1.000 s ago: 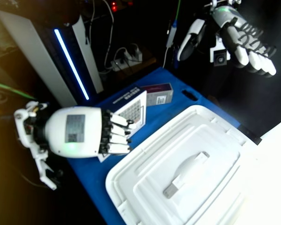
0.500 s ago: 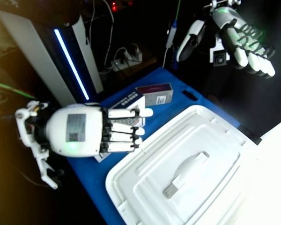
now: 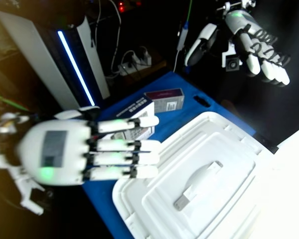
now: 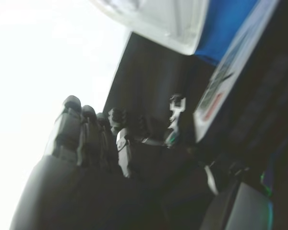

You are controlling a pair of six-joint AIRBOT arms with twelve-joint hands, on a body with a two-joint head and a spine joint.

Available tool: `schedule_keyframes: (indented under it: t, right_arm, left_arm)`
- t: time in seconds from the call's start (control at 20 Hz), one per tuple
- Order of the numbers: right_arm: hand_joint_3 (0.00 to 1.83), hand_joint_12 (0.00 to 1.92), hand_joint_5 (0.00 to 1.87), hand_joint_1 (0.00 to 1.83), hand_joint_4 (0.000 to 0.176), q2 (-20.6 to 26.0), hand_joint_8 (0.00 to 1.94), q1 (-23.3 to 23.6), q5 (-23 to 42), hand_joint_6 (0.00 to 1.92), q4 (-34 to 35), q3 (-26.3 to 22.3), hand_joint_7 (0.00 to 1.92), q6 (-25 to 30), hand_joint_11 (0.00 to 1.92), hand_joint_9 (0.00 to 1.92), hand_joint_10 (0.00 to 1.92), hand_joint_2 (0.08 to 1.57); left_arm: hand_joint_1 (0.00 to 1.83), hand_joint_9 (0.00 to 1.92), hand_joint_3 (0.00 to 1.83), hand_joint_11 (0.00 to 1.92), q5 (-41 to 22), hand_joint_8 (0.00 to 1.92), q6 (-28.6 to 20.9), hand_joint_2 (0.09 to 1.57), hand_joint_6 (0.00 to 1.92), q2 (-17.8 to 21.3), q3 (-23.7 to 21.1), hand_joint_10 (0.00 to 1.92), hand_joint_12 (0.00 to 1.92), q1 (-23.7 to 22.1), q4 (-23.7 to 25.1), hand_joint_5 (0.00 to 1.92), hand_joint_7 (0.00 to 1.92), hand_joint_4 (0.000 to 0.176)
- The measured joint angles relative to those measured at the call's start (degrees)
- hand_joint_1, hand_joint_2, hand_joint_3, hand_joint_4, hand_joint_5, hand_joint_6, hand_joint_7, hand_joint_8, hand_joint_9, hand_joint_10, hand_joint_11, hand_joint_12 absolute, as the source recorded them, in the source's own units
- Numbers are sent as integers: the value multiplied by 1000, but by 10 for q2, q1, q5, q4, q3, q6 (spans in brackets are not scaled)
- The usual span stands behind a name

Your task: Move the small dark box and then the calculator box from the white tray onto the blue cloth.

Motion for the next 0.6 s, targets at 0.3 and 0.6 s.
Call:
schedule_keyframes:
  t: [0.3, 0.6]
  right_arm:
    - [0, 0, 0, 703, 176, 6, 0, 54, 13, 0, -1, 9, 0, -18, 0, 0, 0, 630]
    - [0, 0, 0, 730, 176, 16, 0, 102, 10, 0, 3, 21, 0, -35, 0, 0, 0, 610]
  left_arm:
    - [475, 0, 0, 0, -16, 5, 1, 781, 0, 10, -2, 0, 0, 19, -32, 0, 25, 19]
    - [494, 0, 10, 0, -88, 0, 46, 804, 0, 33, -38, 0, 0, 41, -83, 0, 3, 137]
